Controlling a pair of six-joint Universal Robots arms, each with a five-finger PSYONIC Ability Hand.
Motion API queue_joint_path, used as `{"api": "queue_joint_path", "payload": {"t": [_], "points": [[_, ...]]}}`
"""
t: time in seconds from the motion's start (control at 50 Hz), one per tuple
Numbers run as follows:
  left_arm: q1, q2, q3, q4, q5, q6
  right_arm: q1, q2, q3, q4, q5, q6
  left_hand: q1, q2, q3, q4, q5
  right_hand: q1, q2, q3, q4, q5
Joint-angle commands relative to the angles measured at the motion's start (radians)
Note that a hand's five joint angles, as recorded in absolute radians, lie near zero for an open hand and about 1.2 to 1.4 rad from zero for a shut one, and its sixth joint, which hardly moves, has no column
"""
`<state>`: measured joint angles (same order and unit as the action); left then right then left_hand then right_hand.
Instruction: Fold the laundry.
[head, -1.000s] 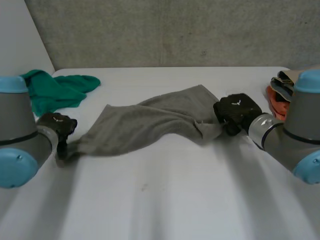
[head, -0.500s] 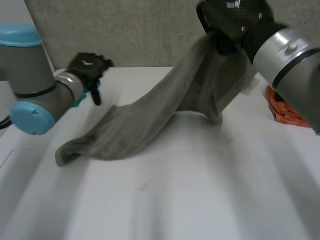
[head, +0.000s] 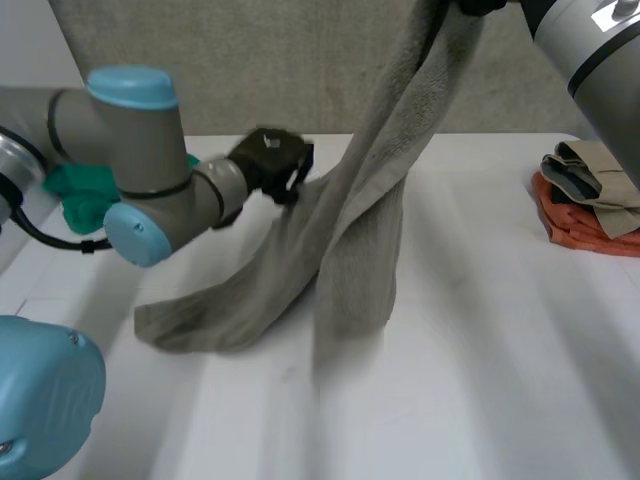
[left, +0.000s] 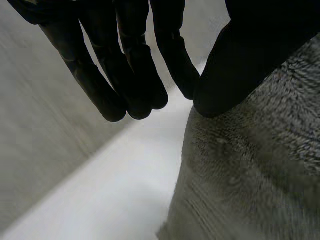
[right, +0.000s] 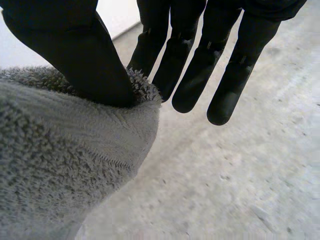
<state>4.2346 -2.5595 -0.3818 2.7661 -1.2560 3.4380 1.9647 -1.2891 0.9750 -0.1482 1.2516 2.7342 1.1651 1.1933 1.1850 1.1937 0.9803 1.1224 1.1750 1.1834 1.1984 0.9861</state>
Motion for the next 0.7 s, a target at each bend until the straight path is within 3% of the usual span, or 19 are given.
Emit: {"api": "queue_joint_path", "payload": {"t": [0.02, 0.08, 0.1, 0.24, 0.38, 0.5, 0.68, 0.7], "points": [[0.022, 0.105, 0.106, 0.177, -0.345, -0.083, -0.012, 0.042, -0.081, -0.013, 0.068, -0.018, 0.231, 0.203, 0.211, 0.203, 0.241, 0.274, 0.221, 0.213, 0.198, 0.236], [0.048, 0.184, 0.109, 0.266, -0.483, -0.063, -0.017, 0.054, -0.096, -0.039, 0.084, -0.024, 0.231, 0.203, 0.211, 0.203, 0.241, 0.274, 0.221, 0.213, 0.198, 0.236], [0.051, 0.208, 0.101, 0.28, -0.487, -0.053, -0.018, 0.056, -0.098, -0.047, 0.086, -0.027, 0.231, 0.203, 0.211, 0.203, 0.241, 0.274, 0.221, 0.213, 0.198, 0.236], [0.08, 0.445, -0.208, 0.388, -0.438, 0.056, -0.038, 0.082, -0.047, -0.074, 0.118, -0.057, 0.231, 0.203, 0.211, 0.203, 0.241, 0.274, 0.221, 0.213, 0.198, 0.236], [0.085, 0.599, -0.653, 0.487, -0.379, 0.125, -0.049, 0.091, 0.18, -0.042, 0.109, -0.103, 0.231, 0.203, 0.211, 0.203, 0.241, 0.274, 0.221, 0.213, 0.198, 0.236], [0.087, 0.55, -0.917, 0.507, -0.372, 0.168, -0.055, 0.149, 0.396, -0.065, 0.103, -0.142, 0.231, 0.203, 0.211, 0.203, 0.241, 0.274, 0.221, 0.213, 0.198, 0.236], [0.088, 0.325, -0.973, 0.472, -0.393, 0.208, -0.043, 0.298, 0.499, -0.099, 0.132, -0.199, 0.231, 0.203, 0.211, 0.203, 0.241, 0.274, 0.221, 0.213, 0.198, 0.236], [0.093, 0.314, -0.962, 0.458, -0.392, 0.204, -0.041, 0.31, 0.504, -0.099, 0.141, -0.2, 0.025, -0.003, 0.005, -0.004, 0.035, 0.274, 0.221, 0.213, 0.198, 0.236]]}}
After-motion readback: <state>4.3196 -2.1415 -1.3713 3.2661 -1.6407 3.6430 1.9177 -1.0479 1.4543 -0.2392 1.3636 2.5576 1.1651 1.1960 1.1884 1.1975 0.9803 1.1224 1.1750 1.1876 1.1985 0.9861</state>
